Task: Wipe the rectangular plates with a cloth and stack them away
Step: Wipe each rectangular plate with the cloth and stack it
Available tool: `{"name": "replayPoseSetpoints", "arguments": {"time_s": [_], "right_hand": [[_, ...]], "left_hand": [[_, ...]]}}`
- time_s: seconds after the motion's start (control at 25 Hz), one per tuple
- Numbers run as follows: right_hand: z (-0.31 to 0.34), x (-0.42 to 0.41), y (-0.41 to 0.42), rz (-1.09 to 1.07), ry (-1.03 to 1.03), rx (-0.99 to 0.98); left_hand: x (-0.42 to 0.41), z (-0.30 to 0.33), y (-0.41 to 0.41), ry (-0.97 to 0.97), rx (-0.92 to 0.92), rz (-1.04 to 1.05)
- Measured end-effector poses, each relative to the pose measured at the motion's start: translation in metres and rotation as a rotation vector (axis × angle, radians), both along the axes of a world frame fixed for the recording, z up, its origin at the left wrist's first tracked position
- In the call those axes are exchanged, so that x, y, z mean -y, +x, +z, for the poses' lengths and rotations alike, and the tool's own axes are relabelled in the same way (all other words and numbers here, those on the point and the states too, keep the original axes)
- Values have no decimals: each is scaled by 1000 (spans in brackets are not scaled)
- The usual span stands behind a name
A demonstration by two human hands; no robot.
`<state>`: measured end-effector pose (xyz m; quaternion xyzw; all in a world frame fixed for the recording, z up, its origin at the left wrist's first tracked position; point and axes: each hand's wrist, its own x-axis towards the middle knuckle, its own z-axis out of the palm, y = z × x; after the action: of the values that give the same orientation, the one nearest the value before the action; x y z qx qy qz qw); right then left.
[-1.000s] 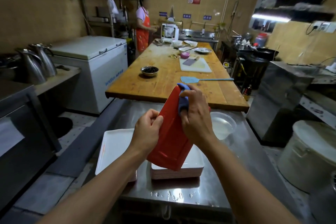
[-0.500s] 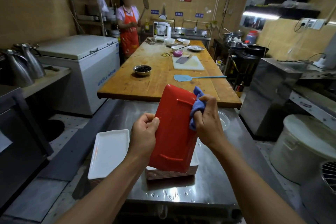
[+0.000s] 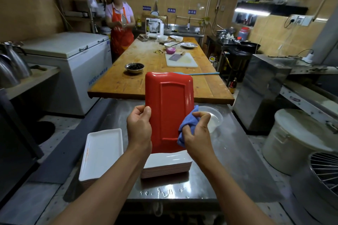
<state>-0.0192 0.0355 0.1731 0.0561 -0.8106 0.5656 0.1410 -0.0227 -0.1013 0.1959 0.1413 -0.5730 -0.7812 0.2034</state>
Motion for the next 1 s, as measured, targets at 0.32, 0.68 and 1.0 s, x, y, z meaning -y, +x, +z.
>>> {"name": "replayPoseSetpoints", "arguments": {"time_s": [0.32, 0.68, 1.0], "right_hand": [[14, -26, -13, -91, -125, 103], [22, -51, -19, 98, 81, 74], [39, -63, -15, 227, 181, 82]], "left_hand": [[3, -12, 0, -46, 150, -335], [21, 43, -28, -1122, -5, -194], [23, 57, -42, -855, 90, -589]]}}
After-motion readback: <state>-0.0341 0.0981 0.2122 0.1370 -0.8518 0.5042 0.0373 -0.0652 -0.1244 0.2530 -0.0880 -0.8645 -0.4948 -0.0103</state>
